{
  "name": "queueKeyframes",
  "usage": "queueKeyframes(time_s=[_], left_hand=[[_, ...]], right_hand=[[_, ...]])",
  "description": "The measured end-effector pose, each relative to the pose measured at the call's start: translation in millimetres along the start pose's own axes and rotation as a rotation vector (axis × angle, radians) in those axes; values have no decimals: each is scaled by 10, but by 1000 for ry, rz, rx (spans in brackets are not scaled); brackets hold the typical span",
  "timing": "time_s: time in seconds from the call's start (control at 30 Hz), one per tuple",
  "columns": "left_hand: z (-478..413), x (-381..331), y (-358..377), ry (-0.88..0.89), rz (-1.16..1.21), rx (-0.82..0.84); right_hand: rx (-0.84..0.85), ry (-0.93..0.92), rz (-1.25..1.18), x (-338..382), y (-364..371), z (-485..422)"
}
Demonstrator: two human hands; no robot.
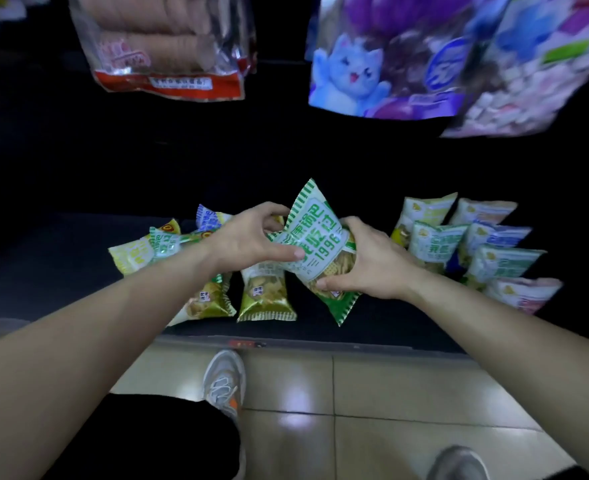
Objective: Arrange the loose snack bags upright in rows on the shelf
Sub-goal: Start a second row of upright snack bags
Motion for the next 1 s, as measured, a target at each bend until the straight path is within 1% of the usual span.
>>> queueKeyframes(time_s=[0.1, 0.17, 0.27, 0.37, 0.43, 0.5, 0.67, 0.8, 1.0], left_hand=[[-61, -431, 342, 92, 105, 44], [-106, -661, 546, 150, 40, 25], [-213, -890, 870, 199, -270, -36], [-376, -977, 1285, 231, -585, -40], [-551, -994, 1562, 240, -706, -20], [-757, -1015, 1813, 241, -785, -5], [-1315, -984, 2437, 171, -878, 32], [-1694, -831, 2847, 90, -883, 83], [-2095, -738, 3247, 73, -863, 82]], right_hand=[[-40, 32, 41, -152, -263, 314], [-39, 49, 126, -332, -397, 506], [-57, 86, 271, -752, -632, 778], [-93, 219, 257, -1383, -850, 1043], [-93, 345, 236, -1835, -949, 1221], [-90, 432, 211, -2212, -996, 1389], [-40, 541, 175, -2850, -919, 1686], [-79, 528, 130, -2967, -939, 1650], [-28, 532, 112, -3010, -827, 1510]])
Point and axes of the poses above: each hand's wrist, its own z-axis away from the middle knuckle, its own y-axis out of the palm, x = y × z, the point moved 9 cm from there along -z, towards the middle knuckle, and after that the axes turned 3 degrees about -x, right-handed, at the moved point
